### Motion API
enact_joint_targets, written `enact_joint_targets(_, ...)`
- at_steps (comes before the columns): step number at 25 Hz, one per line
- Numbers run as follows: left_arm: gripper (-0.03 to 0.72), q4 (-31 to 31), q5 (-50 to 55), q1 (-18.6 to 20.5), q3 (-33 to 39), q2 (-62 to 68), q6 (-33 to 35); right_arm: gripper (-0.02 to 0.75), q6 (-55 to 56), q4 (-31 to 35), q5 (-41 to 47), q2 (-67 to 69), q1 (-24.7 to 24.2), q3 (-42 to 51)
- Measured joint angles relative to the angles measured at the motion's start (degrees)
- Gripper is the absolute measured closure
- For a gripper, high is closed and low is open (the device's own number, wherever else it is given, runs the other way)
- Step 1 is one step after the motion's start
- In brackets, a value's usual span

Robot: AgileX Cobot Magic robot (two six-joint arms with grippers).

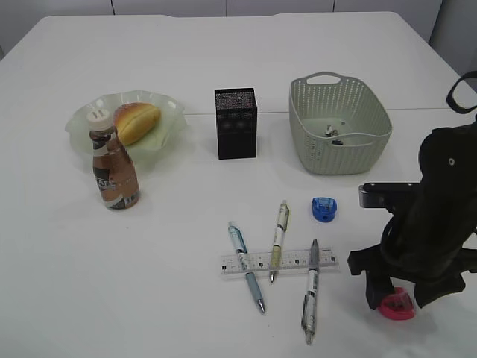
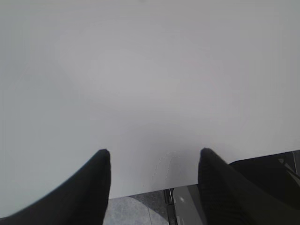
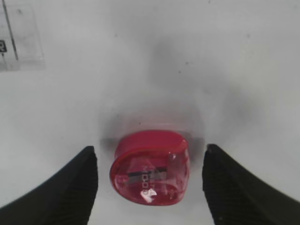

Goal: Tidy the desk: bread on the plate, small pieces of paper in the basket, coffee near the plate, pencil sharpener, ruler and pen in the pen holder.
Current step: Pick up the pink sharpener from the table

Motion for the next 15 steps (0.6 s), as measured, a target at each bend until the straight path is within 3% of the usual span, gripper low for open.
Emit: enact_joint_targets(15,0.261,1.41,0.00,0.00,0.00,0.00,0.00,0.196,0.00,0.10,0.84,1.24,0.00,0.00)
